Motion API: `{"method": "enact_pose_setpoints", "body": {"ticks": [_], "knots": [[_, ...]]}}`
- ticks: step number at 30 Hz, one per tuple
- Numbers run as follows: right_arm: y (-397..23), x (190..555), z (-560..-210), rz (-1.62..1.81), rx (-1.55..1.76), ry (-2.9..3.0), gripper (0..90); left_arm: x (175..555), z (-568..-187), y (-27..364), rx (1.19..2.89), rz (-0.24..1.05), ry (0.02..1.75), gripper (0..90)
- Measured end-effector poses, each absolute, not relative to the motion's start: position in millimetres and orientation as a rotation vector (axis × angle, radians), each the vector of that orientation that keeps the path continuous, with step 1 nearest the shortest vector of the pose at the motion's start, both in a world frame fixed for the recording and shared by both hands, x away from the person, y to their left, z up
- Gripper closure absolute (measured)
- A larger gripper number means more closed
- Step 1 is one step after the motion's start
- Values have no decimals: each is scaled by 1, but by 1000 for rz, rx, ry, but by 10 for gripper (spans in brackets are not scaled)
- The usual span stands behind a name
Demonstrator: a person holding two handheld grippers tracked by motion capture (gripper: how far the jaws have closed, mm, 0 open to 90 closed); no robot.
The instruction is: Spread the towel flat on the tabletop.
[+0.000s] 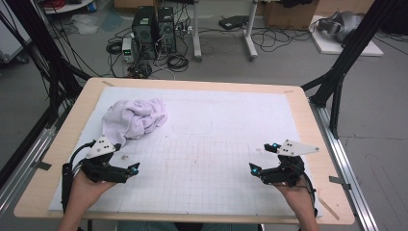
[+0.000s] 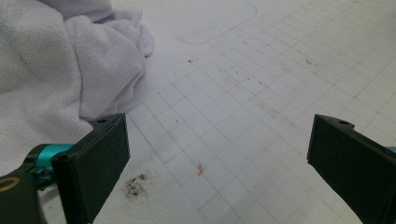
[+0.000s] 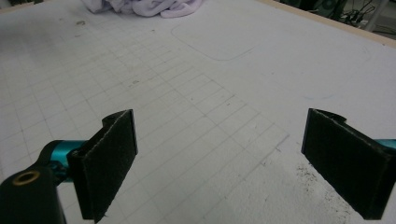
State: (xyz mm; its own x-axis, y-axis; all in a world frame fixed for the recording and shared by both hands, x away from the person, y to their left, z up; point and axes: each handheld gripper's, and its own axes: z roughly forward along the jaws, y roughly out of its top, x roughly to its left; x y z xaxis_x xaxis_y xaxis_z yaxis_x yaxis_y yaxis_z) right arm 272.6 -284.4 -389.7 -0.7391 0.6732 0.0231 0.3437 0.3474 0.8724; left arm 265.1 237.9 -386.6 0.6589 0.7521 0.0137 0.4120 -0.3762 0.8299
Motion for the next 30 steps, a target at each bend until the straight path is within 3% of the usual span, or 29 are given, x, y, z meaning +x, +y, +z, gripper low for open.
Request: {"method": "enact_pose_setpoints", "body": {"ticks": [20,30], "knots": [[-285,265,-389,1343,895,2279,97,260,-377,241,1999,499,879,77],[-283,267,-386,1344,882,2283,97,282,-363,241,1991,513,885,86]]}}
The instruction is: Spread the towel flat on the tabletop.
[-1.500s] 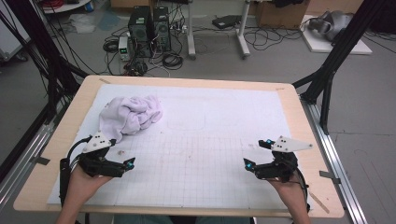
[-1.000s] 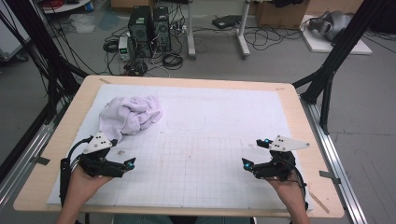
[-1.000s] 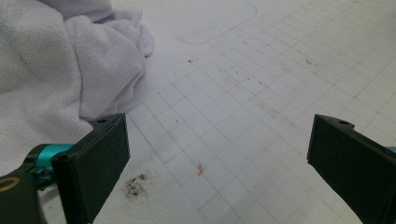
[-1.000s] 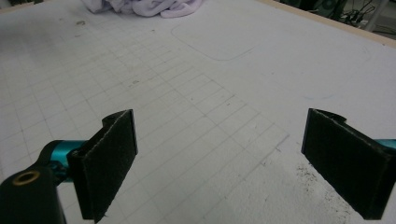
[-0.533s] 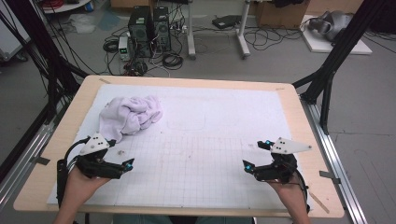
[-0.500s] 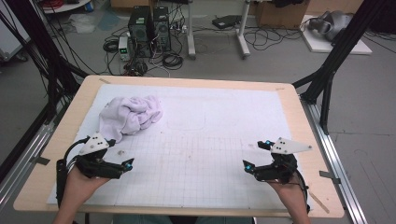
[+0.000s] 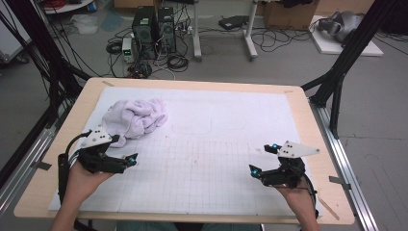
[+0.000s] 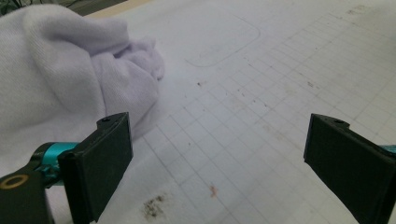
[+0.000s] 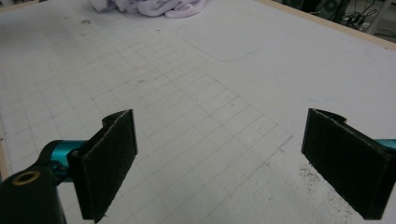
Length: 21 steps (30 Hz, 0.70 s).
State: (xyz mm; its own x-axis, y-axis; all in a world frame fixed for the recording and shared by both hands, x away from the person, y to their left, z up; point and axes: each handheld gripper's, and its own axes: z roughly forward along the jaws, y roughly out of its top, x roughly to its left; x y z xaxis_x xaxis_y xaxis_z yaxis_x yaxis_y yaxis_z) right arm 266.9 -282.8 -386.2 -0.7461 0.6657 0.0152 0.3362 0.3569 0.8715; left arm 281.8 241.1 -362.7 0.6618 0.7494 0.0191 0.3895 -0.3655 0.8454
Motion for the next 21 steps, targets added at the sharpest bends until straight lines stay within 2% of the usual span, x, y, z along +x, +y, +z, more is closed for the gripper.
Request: {"method": "enact_pose_setpoints", "body": {"ticks": [7,12,16,21], "knots": [[-281,269,-383,1341,866,2292,97,317,-349,243,1956,516,910,113],[-280,271,-383,1343,868,2296,97,337,-348,246,1948,520,949,176],[-277,272,-384,1342,866,2308,97,357,-357,249,1951,511,999,309],[-270,276,-382,1350,845,2316,97,385,-383,248,1993,496,1103,326]]}}
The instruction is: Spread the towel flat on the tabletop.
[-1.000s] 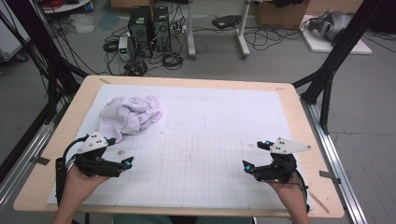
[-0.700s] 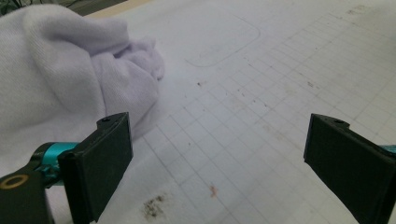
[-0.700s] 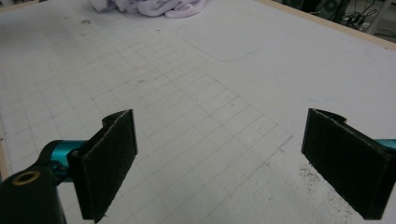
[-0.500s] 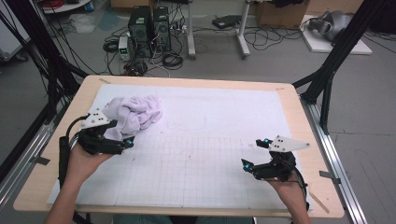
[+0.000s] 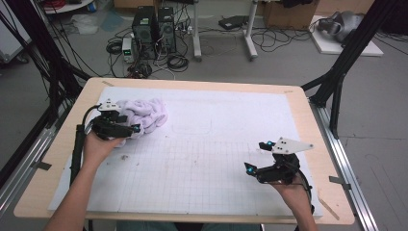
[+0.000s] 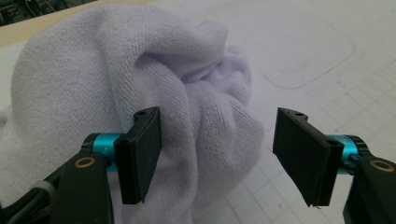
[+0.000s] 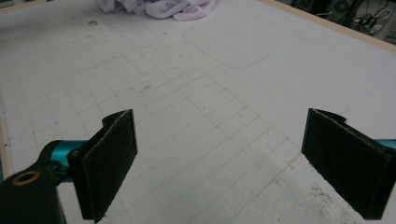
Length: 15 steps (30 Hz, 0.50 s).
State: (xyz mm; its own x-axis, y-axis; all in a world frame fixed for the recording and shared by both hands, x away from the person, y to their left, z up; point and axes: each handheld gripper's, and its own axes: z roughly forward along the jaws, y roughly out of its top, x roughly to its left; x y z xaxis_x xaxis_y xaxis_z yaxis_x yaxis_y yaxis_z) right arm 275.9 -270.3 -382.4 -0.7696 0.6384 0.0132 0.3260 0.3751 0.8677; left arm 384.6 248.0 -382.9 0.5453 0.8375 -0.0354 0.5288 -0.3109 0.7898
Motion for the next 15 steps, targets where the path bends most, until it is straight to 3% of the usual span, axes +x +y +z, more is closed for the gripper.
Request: {"method": "enact_pose_setpoints", "body": {"ticks": [5,15], "knots": [[-269,277,-382,1348,838,2321,97,395,-394,245,1995,547,1142,389],[-273,275,-386,1368,846,2310,97,406,-409,247,2003,548,1225,688]]}}
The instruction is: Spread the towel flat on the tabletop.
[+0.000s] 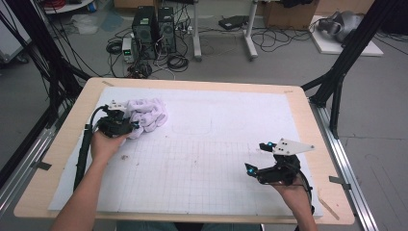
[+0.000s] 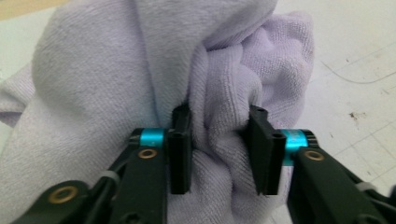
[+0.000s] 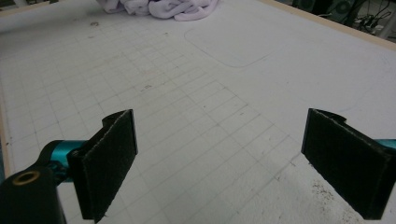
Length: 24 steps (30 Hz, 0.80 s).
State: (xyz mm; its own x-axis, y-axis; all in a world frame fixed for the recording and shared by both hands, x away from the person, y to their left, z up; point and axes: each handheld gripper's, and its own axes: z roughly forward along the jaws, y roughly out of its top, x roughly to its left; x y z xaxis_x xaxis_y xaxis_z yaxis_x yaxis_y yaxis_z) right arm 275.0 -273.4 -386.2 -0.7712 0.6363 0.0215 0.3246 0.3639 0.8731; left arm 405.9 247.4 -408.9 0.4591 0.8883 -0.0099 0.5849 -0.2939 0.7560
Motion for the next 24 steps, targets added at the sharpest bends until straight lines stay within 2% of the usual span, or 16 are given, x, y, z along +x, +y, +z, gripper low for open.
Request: {"method": "enact_pose_setpoints", "body": {"ticks": [5,10,16,17,24], "knots": [[-273,274,-388,1380,844,2309,97,396,-398,248,2019,516,1183,759],[-273,276,-390,1383,849,2308,97,378,-381,244,2024,501,1091,770],[-267,277,-390,1389,830,2315,97,337,-351,233,2005,456,950,770],[-265,277,-389,1394,828,2316,97,321,-343,228,1999,453,896,771],[-260,277,-385,1401,809,2311,97,278,-332,208,1980,371,770,771]]}}
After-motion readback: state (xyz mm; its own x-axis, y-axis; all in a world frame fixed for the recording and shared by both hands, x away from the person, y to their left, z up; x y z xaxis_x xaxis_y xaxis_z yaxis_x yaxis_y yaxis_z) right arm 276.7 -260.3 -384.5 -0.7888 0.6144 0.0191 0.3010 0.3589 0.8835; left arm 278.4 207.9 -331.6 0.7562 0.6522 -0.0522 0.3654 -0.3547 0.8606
